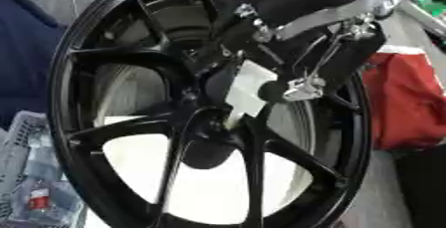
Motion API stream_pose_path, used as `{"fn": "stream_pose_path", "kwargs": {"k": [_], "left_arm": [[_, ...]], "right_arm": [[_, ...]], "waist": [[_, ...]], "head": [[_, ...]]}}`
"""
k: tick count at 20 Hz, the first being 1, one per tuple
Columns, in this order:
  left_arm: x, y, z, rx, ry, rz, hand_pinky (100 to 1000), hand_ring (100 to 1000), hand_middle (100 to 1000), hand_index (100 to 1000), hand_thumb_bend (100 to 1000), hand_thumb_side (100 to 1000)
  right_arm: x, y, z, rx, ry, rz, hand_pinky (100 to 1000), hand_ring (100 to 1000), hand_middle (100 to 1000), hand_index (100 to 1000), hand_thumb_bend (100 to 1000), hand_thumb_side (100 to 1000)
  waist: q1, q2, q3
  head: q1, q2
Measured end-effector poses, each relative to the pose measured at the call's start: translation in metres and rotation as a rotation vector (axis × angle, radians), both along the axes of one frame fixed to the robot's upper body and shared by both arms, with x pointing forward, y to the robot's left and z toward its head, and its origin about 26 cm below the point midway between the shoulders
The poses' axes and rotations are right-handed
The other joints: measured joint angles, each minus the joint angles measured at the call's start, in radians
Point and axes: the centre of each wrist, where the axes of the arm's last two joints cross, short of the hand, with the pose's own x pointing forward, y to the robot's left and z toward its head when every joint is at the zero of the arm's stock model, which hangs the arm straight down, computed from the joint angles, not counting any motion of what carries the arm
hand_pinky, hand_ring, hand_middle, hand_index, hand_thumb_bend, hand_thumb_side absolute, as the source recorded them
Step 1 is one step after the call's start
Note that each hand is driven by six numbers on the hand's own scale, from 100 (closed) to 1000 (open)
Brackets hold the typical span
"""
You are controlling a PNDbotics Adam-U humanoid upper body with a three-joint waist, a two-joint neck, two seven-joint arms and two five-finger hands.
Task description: Pull the pin out of the wheel hub.
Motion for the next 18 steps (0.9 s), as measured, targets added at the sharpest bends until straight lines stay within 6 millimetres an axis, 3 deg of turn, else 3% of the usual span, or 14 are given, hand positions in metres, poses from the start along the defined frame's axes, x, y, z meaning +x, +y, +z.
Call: {"fn": "stream_pose_path", "kwargs": {"k": [4, 8, 18], "left_arm": [[0.000, 0.001, 0.001, 0.007, 0.002, 0.001, 883, 575, 698, 874, 127, 871], [0.000, 0.001, 0.001, 0.010, 0.005, 0.001, 884, 575, 698, 872, 129, 872], [0.000, 0.001, 0.002, 0.013, 0.011, 0.000, 885, 574, 697, 872, 131, 874]], "right_arm": [[0.001, -0.007, -0.001, 0.007, 0.015, -0.033, 954, 934, 860, 1000, 293, 100], [0.000, -0.010, 0.002, 0.020, 0.016, -0.047, 954, 932, 857, 1000, 250, 100], [0.001, -0.021, 0.000, 0.018, 0.024, -0.079, 956, 938, 860, 1000, 288, 100]], "waist": [[-0.008, 0.000, 0.004], [-0.009, 0.000, 0.004], [-0.013, 0.000, -0.001]], "head": [[-0.005, 0.000], [-0.007, -0.001], [-0.008, -0.002]]}}
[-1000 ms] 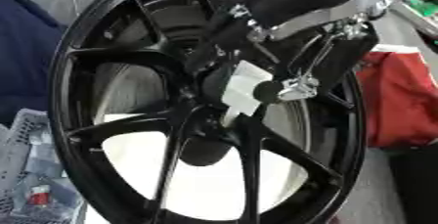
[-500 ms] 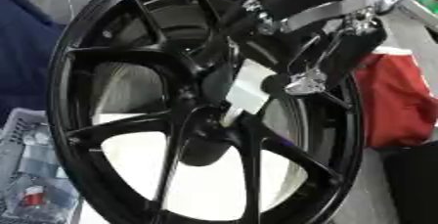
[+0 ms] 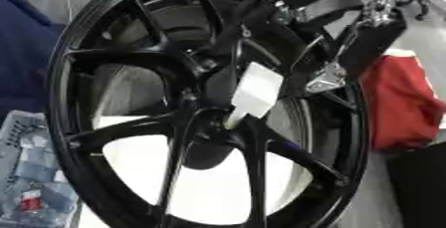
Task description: Pull the pin out of the wheel hub.
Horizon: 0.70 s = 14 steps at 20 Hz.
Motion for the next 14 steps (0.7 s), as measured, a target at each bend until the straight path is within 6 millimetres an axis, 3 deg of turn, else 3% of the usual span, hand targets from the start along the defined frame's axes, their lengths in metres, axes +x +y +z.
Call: {"fn": "stream_pose_path", "kwargs": {"k": [5, 14], "left_arm": [[0.0002, -0.0003, 0.0009, 0.001, -0.001, -0.002, 886, 574, 697, 872, 131, 874], [0.0003, -0.0006, 0.0015, 0.004, -0.002, -0.003, 887, 573, 697, 873, 131, 876]], "right_arm": [[0.0008, -0.0029, -0.0025, -0.016, -0.005, 0.000, 957, 942, 864, 1000, 327, 100], [-0.0009, 0.0056, 0.0011, -0.041, -0.044, 0.028, 951, 935, 851, 991, 299, 100]], "waist": [[-0.002, 0.000, 0.000], [-0.002, 0.008, 0.005]], "head": [[0.000, 0.000], [-0.005, 0.000]]}}
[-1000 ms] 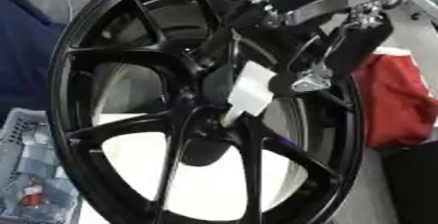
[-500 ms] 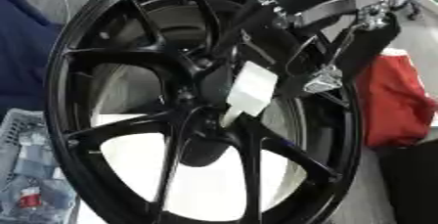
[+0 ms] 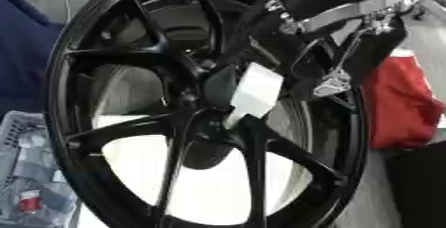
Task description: Pull the pin out of the wheel hub.
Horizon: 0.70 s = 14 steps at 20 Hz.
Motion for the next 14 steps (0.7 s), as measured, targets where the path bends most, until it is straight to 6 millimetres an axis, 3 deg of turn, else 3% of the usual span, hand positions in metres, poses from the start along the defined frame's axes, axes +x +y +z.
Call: {"fn": "stream_pose_path", "kwargs": {"k": [14], "left_arm": [[0.0003, -0.0007, 0.0014, 0.012, -0.001, -0.002, 889, 572, 697, 873, 132, 879]], "right_arm": [[0.0031, 0.0072, -0.0103, -0.022, 0.020, 0.010, 946, 925, 838, 976, 253, 100]], "waist": [[-0.003, 0.014, 0.008]], "head": [[-0.004, 0.000]]}}
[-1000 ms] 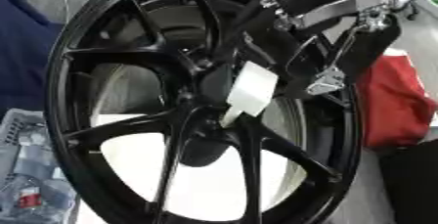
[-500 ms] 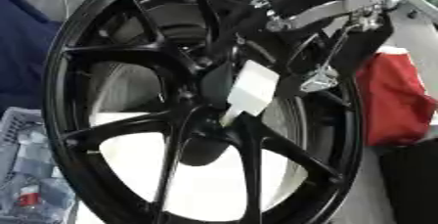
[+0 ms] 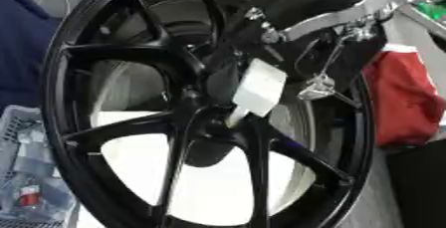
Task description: Pull the pin out of the wheel hub.
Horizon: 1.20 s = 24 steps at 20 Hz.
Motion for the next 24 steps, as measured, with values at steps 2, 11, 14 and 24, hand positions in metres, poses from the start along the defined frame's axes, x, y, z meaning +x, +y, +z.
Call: {"fn": "stream_pose_path", "kwargs": {"k": [2, 11, 14, 24], "left_arm": [[0.0001, -0.0002, 0.0004, 0.001, 0.000, -0.002, 889, 572, 697, 873, 132, 880], [0.0002, -0.0014, 0.0000, 0.007, 0.006, -0.009, 891, 572, 697, 873, 134, 881], [0.0002, -0.0015, -0.0001, 0.008, 0.006, -0.010, 892, 572, 697, 873, 135, 882], [0.0002, -0.0015, -0.0001, 0.012, 0.010, -0.013, 893, 572, 696, 873, 136, 883]], "right_arm": [[0.0002, 0.0004, -0.0006, -0.001, 0.002, 0.001, 944, 923, 832, 960, 235, 100], [0.0002, 0.0038, -0.0009, 0.007, 0.014, 0.017, 910, 872, 678, 764, 158, 100], [-0.0004, 0.0053, 0.0007, 0.014, 0.019, 0.025, 902, 857, 643, 734, 139, 100], [-0.0007, 0.0051, 0.0017, 0.038, 0.044, 0.027, 852, 792, 515, 616, 100, 100]], "waist": [[0.000, 0.001, 0.000], [0.000, 0.002, -0.002], [0.000, 0.002, -0.004], [0.000, 0.002, -0.006]], "head": [[0.000, 0.000], [0.000, 0.000], [0.000, 0.000], [-0.001, 0.000]]}}
